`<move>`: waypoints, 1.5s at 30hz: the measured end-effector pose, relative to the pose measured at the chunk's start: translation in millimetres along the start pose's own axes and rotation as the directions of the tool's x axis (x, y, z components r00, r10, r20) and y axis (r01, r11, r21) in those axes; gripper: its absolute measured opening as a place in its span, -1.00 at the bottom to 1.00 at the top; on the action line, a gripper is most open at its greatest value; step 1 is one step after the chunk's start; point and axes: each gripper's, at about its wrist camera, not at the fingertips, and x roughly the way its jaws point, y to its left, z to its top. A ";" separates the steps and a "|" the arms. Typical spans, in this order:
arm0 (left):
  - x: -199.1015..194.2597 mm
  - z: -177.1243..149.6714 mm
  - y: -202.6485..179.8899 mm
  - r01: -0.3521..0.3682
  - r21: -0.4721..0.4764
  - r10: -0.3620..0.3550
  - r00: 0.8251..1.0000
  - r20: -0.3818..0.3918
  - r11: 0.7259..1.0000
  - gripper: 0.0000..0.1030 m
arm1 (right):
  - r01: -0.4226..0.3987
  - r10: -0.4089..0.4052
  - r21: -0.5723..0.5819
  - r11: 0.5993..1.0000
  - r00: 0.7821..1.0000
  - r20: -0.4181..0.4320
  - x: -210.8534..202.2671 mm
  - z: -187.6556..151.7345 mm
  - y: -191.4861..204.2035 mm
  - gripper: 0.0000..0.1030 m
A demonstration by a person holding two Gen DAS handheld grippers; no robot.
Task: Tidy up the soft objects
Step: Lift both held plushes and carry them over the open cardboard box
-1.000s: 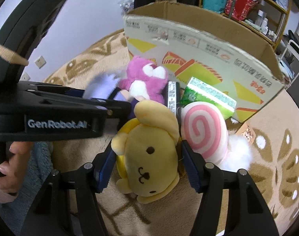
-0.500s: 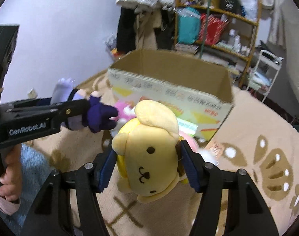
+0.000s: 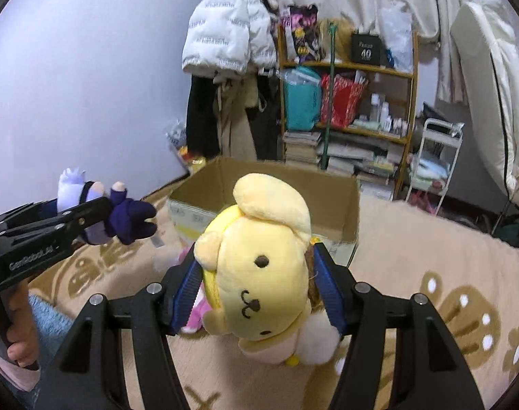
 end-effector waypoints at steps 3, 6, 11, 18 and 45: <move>-4.7 4.2 -4.6 -0.016 0.020 0.015 0.999 0.051 1.000 0.10 | 0.038 -0.037 -0.012 0.999 0.998 0.045 -1.9 5.7 1.6 0.28; -7.8 7.3 -10.0 -0.028 0.041 0.024 0.995 0.094 0.999 0.10 | 0.074 -0.073 -0.020 0.997 0.995 0.073 -1.2 10.7 1.9 0.28; -11.2 13.3 -20.7 -0.061 0.070 0.049 0.985 0.163 0.996 0.10 | 0.099 -0.099 0.003 0.995 0.991 0.092 0.5 15.7 -4.7 0.28; -9.6 20.9 -32.7 -0.083 0.108 0.056 0.970 0.235 0.991 0.11 | 0.119 -0.119 0.009 0.993 0.977 0.179 -6.3 29.8 -12.7 0.28; 77.6 48.9 -48.2 -0.115 0.124 0.090 0.977 0.192 0.986 0.14 | 0.031 -0.057 0.122 0.992 0.976 0.211 63.0 48.8 -49.9 0.30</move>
